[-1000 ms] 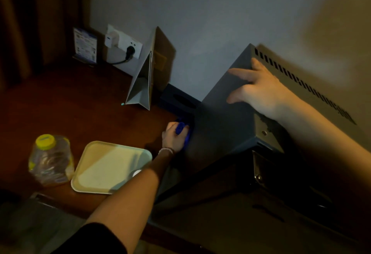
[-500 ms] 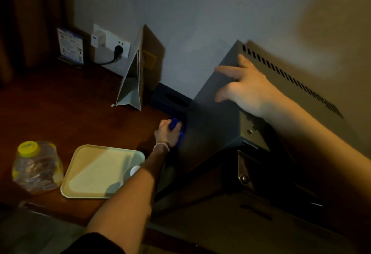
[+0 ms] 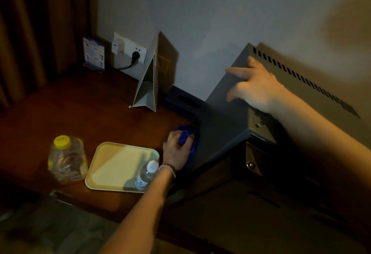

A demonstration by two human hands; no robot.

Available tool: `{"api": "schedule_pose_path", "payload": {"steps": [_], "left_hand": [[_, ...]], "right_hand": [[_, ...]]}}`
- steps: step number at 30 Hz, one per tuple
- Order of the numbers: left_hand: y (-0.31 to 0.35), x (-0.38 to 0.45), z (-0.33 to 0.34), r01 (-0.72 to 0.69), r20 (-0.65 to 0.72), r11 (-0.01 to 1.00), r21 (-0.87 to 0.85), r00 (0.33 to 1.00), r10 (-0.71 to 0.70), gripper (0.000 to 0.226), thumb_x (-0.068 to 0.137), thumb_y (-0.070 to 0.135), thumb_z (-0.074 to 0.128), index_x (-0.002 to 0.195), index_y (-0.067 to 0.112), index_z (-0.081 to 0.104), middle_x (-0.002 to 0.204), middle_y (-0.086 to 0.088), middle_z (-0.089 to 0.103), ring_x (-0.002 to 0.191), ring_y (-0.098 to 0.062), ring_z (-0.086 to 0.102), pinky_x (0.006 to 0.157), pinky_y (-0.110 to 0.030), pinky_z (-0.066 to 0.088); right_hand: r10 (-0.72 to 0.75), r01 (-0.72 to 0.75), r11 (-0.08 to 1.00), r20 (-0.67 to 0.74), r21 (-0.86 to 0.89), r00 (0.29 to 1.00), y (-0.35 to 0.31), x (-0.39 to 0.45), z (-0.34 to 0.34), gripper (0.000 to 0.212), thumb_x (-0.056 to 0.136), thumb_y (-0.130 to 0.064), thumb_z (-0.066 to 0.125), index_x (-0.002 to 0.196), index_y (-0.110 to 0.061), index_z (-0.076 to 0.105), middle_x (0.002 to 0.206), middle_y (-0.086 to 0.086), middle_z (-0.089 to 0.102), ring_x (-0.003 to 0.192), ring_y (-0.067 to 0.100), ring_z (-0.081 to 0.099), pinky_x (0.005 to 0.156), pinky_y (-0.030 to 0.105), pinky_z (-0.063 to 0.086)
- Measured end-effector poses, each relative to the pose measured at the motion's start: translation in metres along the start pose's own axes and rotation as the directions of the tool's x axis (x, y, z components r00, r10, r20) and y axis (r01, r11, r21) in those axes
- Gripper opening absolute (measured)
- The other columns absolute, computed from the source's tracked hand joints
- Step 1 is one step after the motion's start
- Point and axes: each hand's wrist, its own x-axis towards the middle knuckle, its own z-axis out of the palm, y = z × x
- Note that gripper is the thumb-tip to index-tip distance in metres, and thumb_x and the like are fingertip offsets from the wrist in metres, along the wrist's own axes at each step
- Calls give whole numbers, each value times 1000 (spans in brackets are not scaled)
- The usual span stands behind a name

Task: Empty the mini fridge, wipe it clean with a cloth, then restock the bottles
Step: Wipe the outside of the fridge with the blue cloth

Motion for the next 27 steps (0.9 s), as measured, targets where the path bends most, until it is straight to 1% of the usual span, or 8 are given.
{"api": "schedule_pose_path", "payload": {"steps": [2, 4, 6, 8, 12, 19, 24, 27], "left_hand": [[-1, -26, -6, -62, -26, 998, -22, 998, 62, 28, 83, 66, 50, 88, 41, 62, 107, 12, 51, 98, -19, 56, 93, -50, 46], [0, -49, -12, -122, -41, 991, -52, 992, 119, 16, 92, 49, 58, 91, 33, 63, 107, 10, 52, 92, -10, 58, 90, -44, 49], [-2, -66, -20, -118, -16, 993, -12, 993, 118, 5, 95, 42, 57, 97, 38, 59, 112, 13, 51, 97, -6, 56, 94, -40, 48], [-9, -80, -27, -113, 24, 992, 49, 993, 112, 11, 94, 51, 51, 100, 43, 54, 116, 16, 48, 103, -5, 53, 97, -40, 45], [-21, -98, -27, -185, -33, 980, 76, 982, 188, 33, 85, 67, 39, 98, 41, 55, 114, 13, 50, 100, -9, 52, 90, -44, 47], [-21, -93, -29, -211, -50, 972, 99, 975, 217, 32, 86, 63, 41, 93, 37, 59, 113, 13, 52, 104, -6, 51, 94, -42, 44], [-20, -87, -30, -205, -14, 973, 106, 978, 208, 12, 91, 51, 47, 92, 42, 55, 114, 23, 46, 102, -7, 51, 92, -44, 45], [-13, -85, -28, -210, -10, 975, 76, 977, 212, 13, 89, 51, 46, 92, 42, 55, 114, 25, 45, 99, -1, 50, 92, -42, 46]], "right_hand": [[-5, 5, 1000, 2, 7, 1000, 0, -1, 0, 75, 81, -30, 68, 149, -42, 38, 167, 3, -5, 152, 26, -7, 120, 52, 2], [2, -2, 1000, 4, 21, 1000, 0, -1, -1, 74, 82, -29, 67, 149, -42, 39, 167, 2, -4, 152, 25, -7, 120, 52, 2], [5, -5, 999, 3, 32, 1000, -1, -2, -1, 73, 83, -28, 67, 149, -42, 39, 167, 1, -4, 152, 25, -6, 120, 52, 3], [3, -3, 999, -5, 34, 1000, 0, -2, 0, 72, 83, -29, 67, 148, -42, 40, 167, 0, -3, 153, 25, -5, 121, 52, 4], [6, -6, 999, -8, 38, 1000, 0, -1, 1, 71, 84, -28, 67, 147, -42, 40, 167, 0, -4, 153, 26, -6, 121, 54, 3], [-9, 10, 999, -18, 47, 1000, 2, 0, 2, 70, 83, -28, 67, 147, -42, 41, 167, 0, -3, 153, 25, -4, 122, 55, 4], [-4, 5, 998, -10, 62, 1000, 2, 0, 1, 69, 83, -30, 67, 147, -41, 42, 167, 0, -3, 153, 25, -3, 122, 55, 7], [-8, 8, 998, -5, 58, 1000, 1, -1, 1, 69, 83, -30, 67, 147, -41, 42, 167, 0, -3, 153, 26, -4, 122, 55, 6]]}}
